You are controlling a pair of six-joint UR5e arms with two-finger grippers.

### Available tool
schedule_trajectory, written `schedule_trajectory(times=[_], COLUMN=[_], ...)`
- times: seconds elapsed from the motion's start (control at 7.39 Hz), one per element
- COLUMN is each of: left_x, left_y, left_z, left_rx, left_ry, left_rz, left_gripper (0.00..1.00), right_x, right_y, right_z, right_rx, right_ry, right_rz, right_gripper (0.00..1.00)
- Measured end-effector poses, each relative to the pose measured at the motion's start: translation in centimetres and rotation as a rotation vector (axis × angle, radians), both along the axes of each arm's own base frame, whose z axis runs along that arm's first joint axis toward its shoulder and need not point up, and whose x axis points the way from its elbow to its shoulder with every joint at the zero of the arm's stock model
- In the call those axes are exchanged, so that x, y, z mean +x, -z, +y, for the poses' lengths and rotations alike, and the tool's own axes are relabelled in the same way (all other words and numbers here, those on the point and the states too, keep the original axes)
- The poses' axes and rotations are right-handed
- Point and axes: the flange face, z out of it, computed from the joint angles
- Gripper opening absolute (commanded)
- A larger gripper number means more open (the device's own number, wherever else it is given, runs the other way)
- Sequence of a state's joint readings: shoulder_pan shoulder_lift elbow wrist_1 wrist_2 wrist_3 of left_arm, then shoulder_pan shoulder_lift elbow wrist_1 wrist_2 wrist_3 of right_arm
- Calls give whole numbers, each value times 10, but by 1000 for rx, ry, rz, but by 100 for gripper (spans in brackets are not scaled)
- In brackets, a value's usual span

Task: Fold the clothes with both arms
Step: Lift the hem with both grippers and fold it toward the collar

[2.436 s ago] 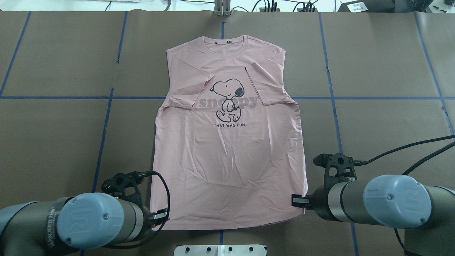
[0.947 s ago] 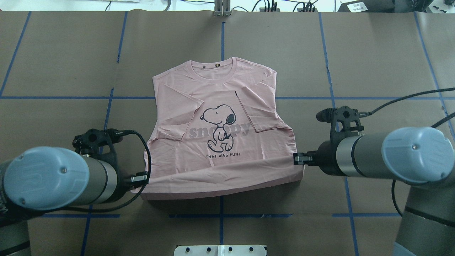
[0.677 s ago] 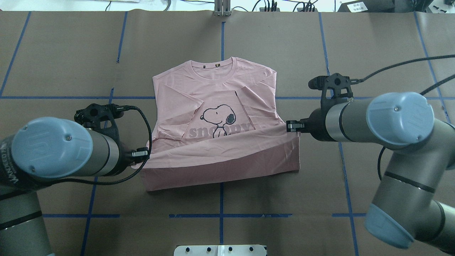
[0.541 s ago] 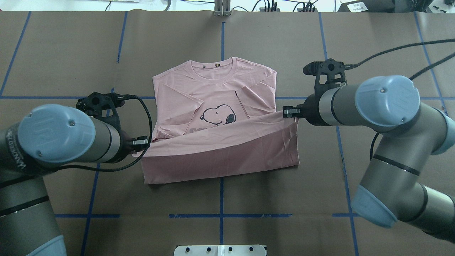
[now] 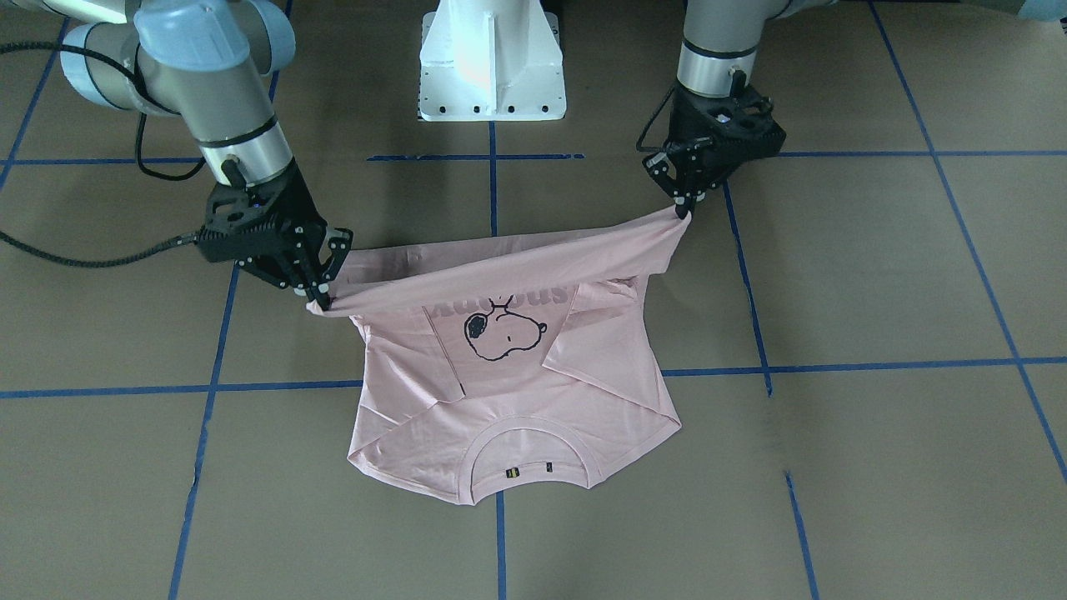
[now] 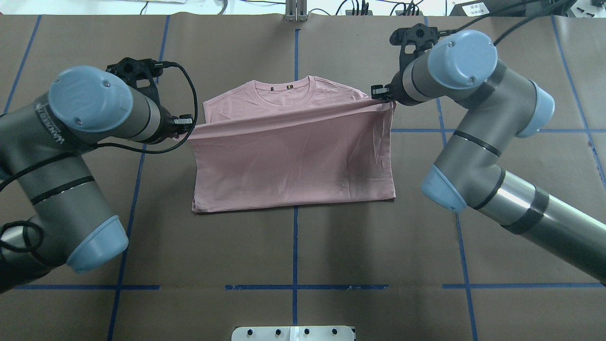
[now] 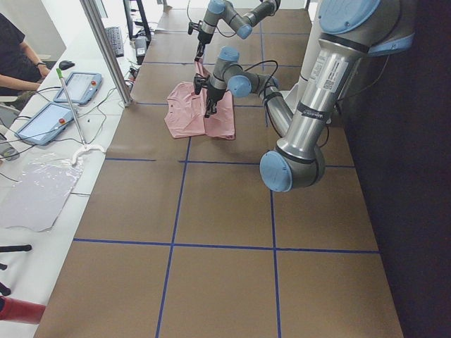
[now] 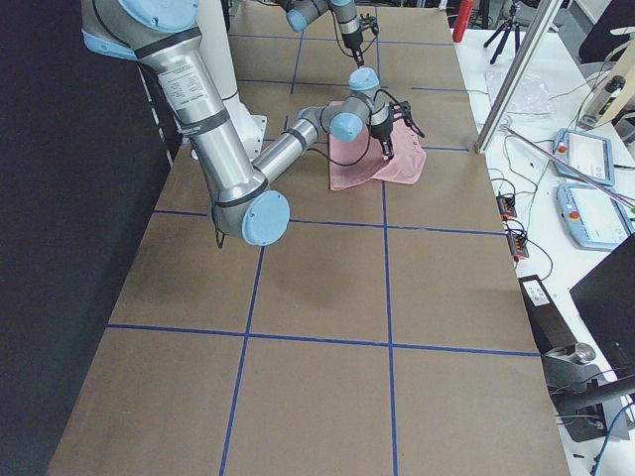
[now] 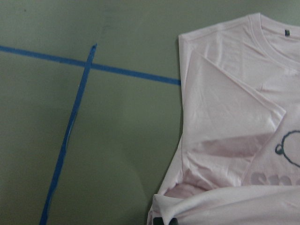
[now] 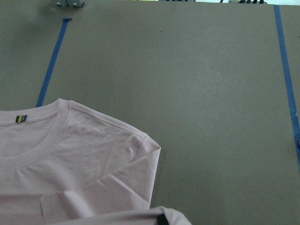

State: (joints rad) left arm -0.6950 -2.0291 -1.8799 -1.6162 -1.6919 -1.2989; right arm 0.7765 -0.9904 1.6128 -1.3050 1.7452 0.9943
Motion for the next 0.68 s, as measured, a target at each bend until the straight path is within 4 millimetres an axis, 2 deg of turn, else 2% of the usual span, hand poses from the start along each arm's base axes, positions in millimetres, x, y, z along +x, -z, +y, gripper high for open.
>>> schedule_trajectory(times=[0.14,0.27,0.41,0.68], left_x=[12,22,32,47], left_y=[-18,-34,-45,-59], left_z=[-29,-49,-63,-80], left_rx=[16,24,27,32], left_ry=[20,32,39,48], left_rz=[14,22,26,25], left_gripper=[0,0,0,0], right_x=[-15,-26,-34,-47], right_y=[-2,-10,-14,-10], right_z=[-32,-57,-73,-88], right_rx=[5,20,37,46], right_ry=[-13,-25,-31,-31], right_rz=[0,-14,-29,-33], right_gripper=[0,0,0,0])
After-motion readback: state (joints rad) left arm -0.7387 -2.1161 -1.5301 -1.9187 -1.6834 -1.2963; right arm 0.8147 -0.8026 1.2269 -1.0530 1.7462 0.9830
